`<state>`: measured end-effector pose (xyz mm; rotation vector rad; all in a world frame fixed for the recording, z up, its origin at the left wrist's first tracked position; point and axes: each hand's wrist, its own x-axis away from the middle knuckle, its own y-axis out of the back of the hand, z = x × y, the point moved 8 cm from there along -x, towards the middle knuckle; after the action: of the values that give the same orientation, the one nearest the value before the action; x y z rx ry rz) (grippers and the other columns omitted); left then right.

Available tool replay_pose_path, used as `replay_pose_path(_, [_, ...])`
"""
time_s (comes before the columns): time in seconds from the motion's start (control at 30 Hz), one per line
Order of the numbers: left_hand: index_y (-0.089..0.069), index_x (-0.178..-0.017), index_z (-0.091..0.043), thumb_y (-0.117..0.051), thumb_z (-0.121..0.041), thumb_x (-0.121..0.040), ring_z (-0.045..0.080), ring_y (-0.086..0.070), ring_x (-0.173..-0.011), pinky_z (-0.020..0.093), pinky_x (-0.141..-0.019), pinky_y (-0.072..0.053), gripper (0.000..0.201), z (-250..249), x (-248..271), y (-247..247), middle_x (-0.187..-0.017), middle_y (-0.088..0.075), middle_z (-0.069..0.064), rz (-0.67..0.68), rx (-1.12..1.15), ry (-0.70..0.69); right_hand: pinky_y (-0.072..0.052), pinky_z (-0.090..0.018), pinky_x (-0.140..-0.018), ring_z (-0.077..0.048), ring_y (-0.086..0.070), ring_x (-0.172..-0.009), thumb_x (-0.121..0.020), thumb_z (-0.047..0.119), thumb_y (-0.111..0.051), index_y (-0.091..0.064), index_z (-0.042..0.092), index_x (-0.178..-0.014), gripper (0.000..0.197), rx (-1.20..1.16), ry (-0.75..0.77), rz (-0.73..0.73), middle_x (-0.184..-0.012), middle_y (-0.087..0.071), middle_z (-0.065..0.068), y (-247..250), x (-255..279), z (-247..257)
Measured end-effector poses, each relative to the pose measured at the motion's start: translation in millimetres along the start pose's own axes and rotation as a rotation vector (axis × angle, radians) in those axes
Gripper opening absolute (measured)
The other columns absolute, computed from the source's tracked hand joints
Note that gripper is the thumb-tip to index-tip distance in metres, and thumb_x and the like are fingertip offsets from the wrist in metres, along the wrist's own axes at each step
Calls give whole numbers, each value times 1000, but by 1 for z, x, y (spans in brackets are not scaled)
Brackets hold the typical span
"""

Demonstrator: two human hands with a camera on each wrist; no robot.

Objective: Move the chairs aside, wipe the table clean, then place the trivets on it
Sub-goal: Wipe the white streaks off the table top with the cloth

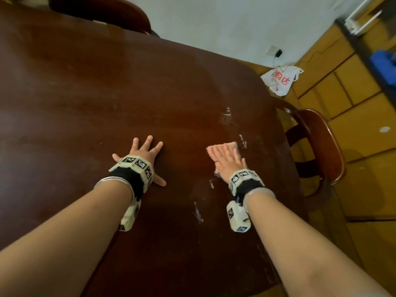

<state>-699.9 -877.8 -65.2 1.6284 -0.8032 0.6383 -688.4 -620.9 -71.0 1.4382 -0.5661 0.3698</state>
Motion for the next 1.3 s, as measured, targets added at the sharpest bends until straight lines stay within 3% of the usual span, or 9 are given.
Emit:
replay_pose_path(0.13, [13, -144, -49, -83, -58, -54, 29, 28, -141, 79, -98, -12, 132, -13, 16, -25, -151, 32, -16, 42, -40, -15, 8, -48, -118, -26, 23, -145, -104, 35, -17, 13, 47, -148, 54, -89, -88, 17, -157, 26, 8, -11, 14, 24])
replay_pose_path(0.37, [15, -144, -48, -85, -52, -56, 28, 29, -140, 79, -98, -10, 133, -43, 37, -65, -151, 34, -15, 54, -73, -52, 12, -45, -118, -17, 25, -144, -104, 24, -17, 17, 42, -148, 59, 86, 177, 16, -156, 25, 12, -44, 54, 31])
replay_pose_path(0.57, [19, -145, -42, -82, -54, -59, 24, 27, -142, 75, -102, -8, 133, -33, 53, -89, -151, 33, -15, 14, -111, -49, 13, -48, -117, -26, 24, -144, -103, 30, -14, 20, 43, -146, 57, -223, -213, -61, -156, 27, 8, -46, 63, -12])
replay_pose_path(0.7, [18, -146, -41, -82, -55, -59, 23, 26, -142, 75, -102, -8, 133, -31, 54, -89, -151, 32, -16, 2, -96, -48, 11, -45, -116, -20, 26, -143, -104, 32, -19, 12, 48, -147, 56, -96, 34, -44, -155, 26, 15, -57, 81, 49])
replay_pose_path(0.8, [18, -146, -40, -81, -55, -59, 23, 26, -142, 75, -102, -7, 133, -30, 55, -91, -151, 31, -16, 3, -88, -50, 10, -45, -118, -13, 26, -141, -101, 37, -15, 17, 50, -145, 56, 0, 135, -44, -150, 30, 22, -90, 90, 26])
replay_pose_path(0.93, [17, -147, -39, -80, -56, -61, 21, 24, -143, 74, -103, -7, 131, -31, 57, -91, -152, 29, -16, -24, -92, -57, 8, -52, -118, -23, 23, -144, -96, 20, -16, 24, 37, -146, 67, 1, -40, -56, -147, 37, 11, -85, 75, -23])
replay_pose_path(1.03, [16, -147, -39, -82, -54, -60, 21, 24, -143, 74, -102, -8, 132, -32, 58, -89, -153, 28, -17, -20, -93, -48, 5, -57, -117, -32, 21, -145, -81, 3, -13, 18, 41, -148, 83, -67, -83, -58, -156, 28, 6, -66, 63, 10])
replay_pose_path(1.17, [14, -147, -39, -82, -55, -59, 20, 22, -144, 75, -101, -9, 131, -32, 57, -89, -153, 26, -17, -31, -90, -60, 8, -53, -116, -23, 25, -144, -101, 26, -30, 9, 51, -147, 66, -44, 139, -9, -156, 24, 14, -88, 87, 76])
replay_pose_path(1.3, [14, -148, -35, -79, -56, -62, 19, 20, -144, 73, -103, -9, 129, -28, 62, -93, -154, 25, -17, -37, -95, -80, 7, -49, -118, -19, 18, -147, -97, 37, -17, 11, 44, -149, 60, 144, 292, -24, -159, 18, 13, -103, 116, 50])
